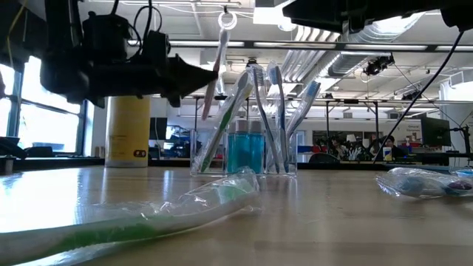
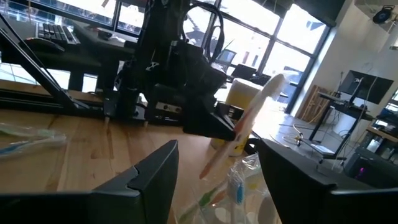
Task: Pick & Place toothbrushing station
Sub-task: Put the orange toothbrush into the transparent organizer
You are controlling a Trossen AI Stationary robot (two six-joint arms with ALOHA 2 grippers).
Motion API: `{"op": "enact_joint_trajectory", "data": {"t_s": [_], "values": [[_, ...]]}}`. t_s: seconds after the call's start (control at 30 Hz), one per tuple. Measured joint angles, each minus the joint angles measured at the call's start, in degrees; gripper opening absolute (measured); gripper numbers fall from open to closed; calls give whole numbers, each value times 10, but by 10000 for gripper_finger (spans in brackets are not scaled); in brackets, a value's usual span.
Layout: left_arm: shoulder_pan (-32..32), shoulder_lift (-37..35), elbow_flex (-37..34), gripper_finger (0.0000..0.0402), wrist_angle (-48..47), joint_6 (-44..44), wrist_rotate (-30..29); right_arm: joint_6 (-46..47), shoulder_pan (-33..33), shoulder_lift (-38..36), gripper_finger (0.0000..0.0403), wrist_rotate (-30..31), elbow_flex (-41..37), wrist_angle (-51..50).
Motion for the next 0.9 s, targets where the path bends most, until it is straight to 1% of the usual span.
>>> {"op": "enact_joint_trajectory", "data": {"t_s": [0.17,0.47,0.57,0.77,0.9], "values": [[14,36,-4,10,2,-6,-1,-3,0,0,215,0,0,-3],[12,104,3,10,10,-15,11,-4,0,0,215,0,0,-4],[12,114,3,10,10,-15,15,-4,0,0,215,0,0,-4],[12,117,2,10,5,-15,51,-4,0,0,215,0,0,-4],[12,117,-4,10,0,-15,53,-6,0,0,215,0,0,-5]]}}
